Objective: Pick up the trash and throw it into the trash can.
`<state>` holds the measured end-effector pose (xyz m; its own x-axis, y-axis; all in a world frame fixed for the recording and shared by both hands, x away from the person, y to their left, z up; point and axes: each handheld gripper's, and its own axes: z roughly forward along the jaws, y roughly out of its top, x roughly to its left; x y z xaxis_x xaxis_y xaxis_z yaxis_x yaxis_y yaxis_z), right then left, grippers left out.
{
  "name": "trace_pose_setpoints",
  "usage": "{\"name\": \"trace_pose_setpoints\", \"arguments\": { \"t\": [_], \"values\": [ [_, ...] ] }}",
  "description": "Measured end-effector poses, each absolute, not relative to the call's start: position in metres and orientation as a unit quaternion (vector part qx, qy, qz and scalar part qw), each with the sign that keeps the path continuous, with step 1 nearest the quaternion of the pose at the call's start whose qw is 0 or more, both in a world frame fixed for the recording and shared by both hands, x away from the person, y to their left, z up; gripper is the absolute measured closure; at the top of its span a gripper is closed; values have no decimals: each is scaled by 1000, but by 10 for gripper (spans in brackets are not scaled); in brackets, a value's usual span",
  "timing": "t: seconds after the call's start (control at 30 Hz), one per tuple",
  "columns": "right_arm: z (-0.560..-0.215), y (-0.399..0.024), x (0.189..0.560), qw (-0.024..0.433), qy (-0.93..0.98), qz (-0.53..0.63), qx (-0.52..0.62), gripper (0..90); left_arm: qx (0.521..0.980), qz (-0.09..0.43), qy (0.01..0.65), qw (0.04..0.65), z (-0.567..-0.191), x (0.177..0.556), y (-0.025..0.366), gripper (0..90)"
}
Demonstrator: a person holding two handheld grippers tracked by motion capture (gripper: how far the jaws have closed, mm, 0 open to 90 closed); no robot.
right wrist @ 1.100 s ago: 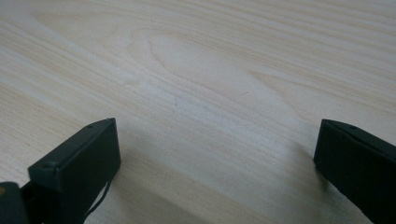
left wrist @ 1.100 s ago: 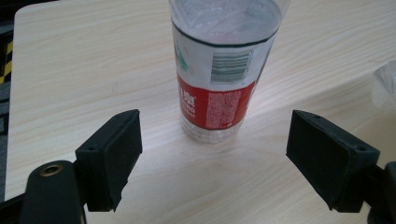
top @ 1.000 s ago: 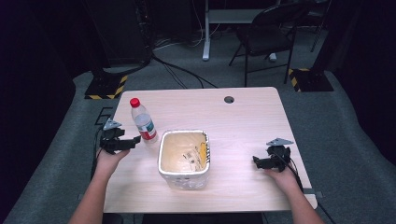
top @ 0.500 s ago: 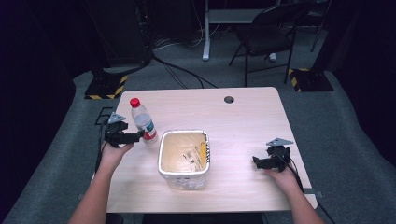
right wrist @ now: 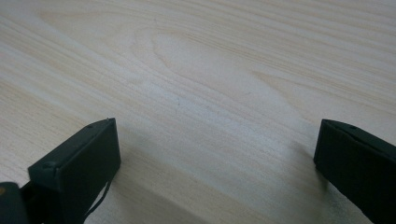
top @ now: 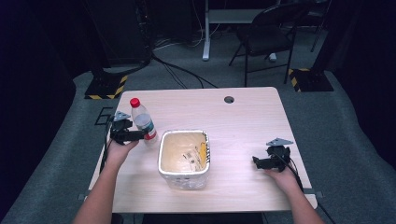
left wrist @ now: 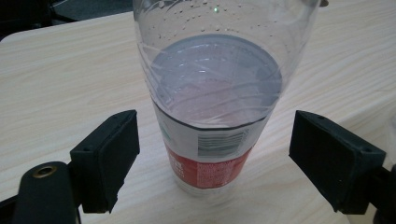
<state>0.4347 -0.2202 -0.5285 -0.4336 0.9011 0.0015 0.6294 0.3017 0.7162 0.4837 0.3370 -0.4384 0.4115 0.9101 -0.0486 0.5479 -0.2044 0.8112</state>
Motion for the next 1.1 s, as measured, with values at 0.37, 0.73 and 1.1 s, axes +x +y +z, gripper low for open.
{"name": "trace_pose_setpoints", "arguments": {
  "t": [0.37,0.73,1.1],
  "values": [
    [-529,-220,435,205,781,329,489,0,737,233,497,394,-443,494,329,156],
    [-529,-220,435,205,782,329,488,0,734,247,493,396,-446,497,324,202],
    [-529,-220,435,205,782,329,488,0,731,249,496,397,-448,499,323,263]
  ]
}}
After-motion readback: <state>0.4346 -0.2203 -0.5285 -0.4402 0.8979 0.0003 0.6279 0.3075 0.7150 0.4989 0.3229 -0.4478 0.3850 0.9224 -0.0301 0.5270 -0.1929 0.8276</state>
